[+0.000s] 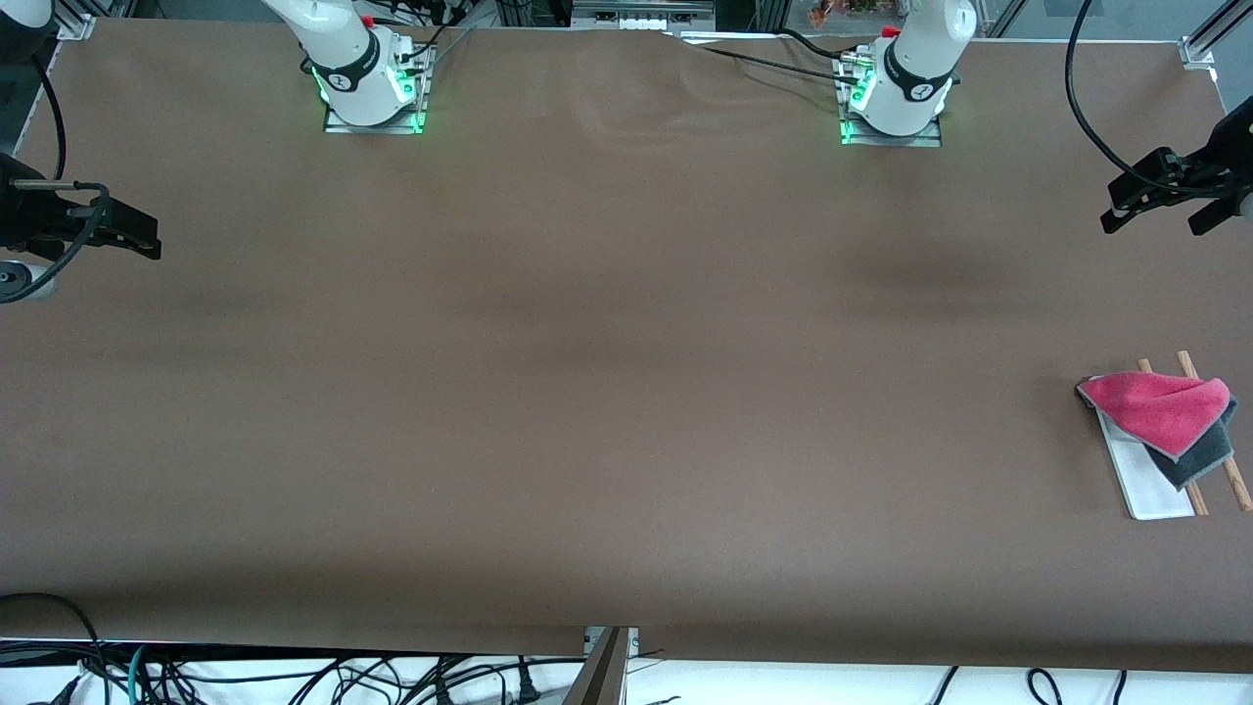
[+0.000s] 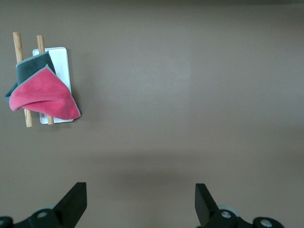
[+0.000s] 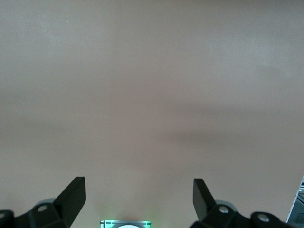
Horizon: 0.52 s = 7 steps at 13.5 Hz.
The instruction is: Pass towel and hang on rack
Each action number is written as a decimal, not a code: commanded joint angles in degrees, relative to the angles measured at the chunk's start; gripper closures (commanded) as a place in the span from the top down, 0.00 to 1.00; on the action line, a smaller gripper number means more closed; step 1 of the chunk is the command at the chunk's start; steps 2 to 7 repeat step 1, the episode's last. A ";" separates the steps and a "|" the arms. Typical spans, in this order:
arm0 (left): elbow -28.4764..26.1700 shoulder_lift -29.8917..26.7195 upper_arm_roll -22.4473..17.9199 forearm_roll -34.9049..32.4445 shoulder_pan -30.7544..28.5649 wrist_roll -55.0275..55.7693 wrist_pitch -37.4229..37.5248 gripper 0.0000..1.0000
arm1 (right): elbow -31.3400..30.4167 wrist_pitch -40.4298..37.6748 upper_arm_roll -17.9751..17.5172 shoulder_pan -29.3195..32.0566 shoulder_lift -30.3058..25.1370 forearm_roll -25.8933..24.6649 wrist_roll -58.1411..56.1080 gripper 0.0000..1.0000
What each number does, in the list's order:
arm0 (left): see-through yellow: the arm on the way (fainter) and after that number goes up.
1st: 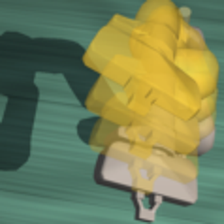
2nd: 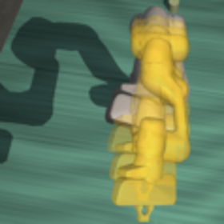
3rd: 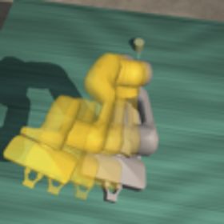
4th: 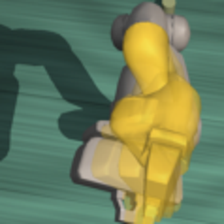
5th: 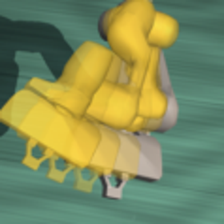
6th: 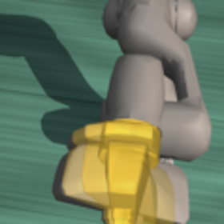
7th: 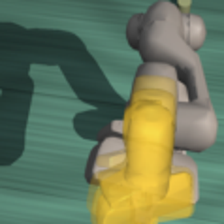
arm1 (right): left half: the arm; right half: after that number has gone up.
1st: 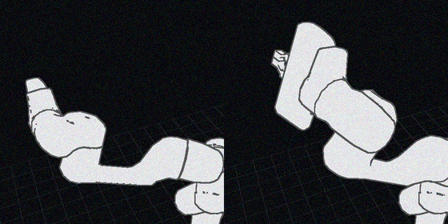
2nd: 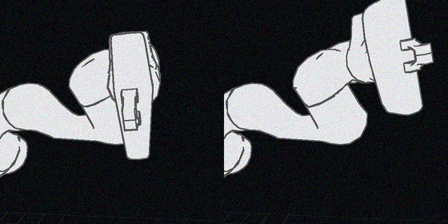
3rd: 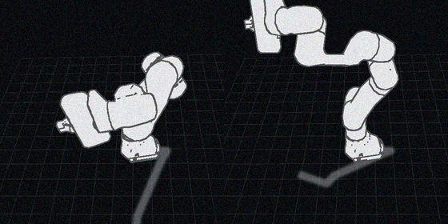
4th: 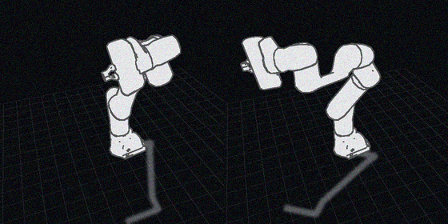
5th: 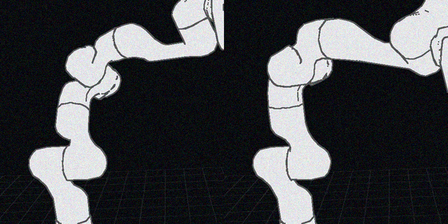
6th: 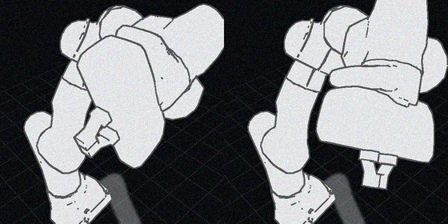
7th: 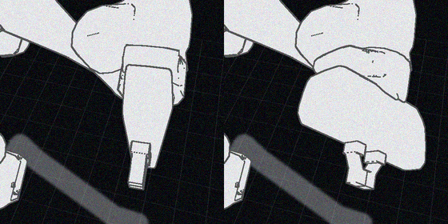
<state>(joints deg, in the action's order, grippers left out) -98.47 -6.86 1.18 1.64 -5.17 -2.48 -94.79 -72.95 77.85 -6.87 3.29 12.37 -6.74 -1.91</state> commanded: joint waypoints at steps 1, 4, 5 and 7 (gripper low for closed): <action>-0.41 -0.26 -0.13 -1.29 -0.01 0.46 0.05 1.00 | -0.79 0.37 -0.07 0.14 -0.68 -0.55 -0.37 1.00; -0.41 -0.26 -0.13 -1.29 -0.01 0.46 0.05 1.00 | -0.79 0.37 -0.07 0.14 -0.68 -0.55 -0.37 1.00; -0.41 -0.26 -0.13 -1.29 -0.01 0.46 0.05 1.00 | -0.79 0.37 -0.07 0.14 -0.68 -0.55 -0.37 1.00; -0.41 -0.26 -0.13 -1.29 -0.01 0.46 0.05 1.00 | -0.79 0.37 -0.07 0.14 -0.68 -0.55 -0.37 1.00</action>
